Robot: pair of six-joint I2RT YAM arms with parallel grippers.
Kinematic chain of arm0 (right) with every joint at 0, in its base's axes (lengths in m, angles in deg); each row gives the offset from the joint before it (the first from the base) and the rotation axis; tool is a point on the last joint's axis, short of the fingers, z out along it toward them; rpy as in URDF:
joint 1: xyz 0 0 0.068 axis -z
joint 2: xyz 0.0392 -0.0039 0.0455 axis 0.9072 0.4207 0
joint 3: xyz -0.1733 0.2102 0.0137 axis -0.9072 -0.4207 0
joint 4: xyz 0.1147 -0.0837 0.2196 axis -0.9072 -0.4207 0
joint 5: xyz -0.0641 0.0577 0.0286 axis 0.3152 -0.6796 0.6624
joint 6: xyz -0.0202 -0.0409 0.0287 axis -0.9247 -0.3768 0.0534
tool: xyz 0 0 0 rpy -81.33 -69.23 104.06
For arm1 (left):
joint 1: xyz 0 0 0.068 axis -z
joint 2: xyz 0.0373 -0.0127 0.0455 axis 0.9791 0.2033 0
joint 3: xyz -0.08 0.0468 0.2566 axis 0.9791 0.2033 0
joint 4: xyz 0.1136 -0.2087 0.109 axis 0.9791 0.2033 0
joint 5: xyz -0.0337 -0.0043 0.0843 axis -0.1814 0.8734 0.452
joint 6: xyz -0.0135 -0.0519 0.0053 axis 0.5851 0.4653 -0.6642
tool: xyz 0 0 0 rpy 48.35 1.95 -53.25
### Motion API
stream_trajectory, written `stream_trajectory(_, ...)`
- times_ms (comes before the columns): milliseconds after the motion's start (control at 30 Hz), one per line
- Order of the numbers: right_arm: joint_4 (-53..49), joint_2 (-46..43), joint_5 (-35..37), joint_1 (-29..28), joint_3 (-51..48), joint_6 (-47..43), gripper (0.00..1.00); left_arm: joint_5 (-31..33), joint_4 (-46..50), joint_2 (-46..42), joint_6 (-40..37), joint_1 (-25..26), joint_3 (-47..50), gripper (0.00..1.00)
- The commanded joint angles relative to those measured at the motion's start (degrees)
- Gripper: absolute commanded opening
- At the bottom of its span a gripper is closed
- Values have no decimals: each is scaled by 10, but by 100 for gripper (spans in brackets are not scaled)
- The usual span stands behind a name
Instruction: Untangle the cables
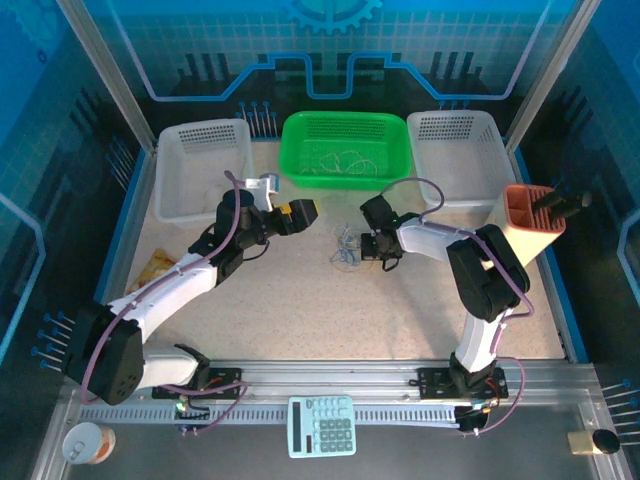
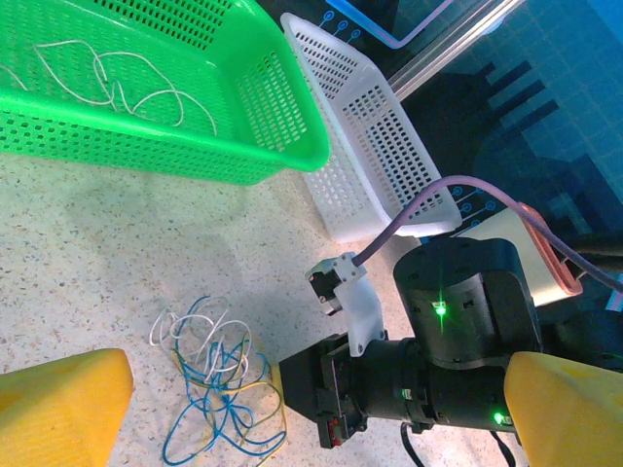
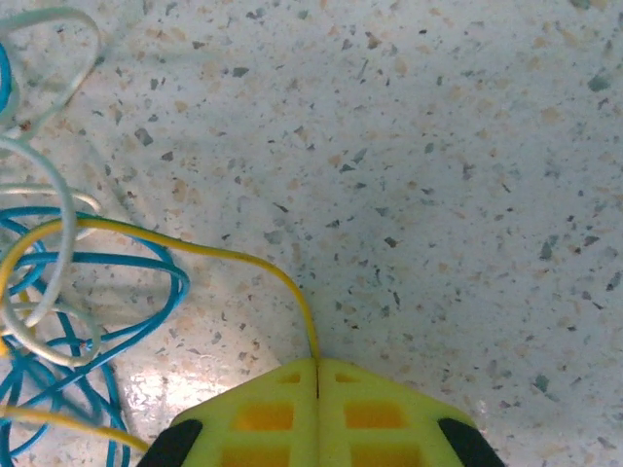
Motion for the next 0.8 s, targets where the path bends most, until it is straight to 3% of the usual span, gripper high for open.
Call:
stream_trajectory(0, 1, -27, -14, -6, -12, -3, 0, 6, -7, -16, -7, 2, 3, 99)
stream_trajectory(467, -6, -181, -3, -3, -4, -25, 0, -1, 13, -20, -18, 2, -13, 99)
stream_trajectory(767, 26, -256, -80, -5, 9, -51, 0, -22, 16, -15, -26, 2, -13, 99)
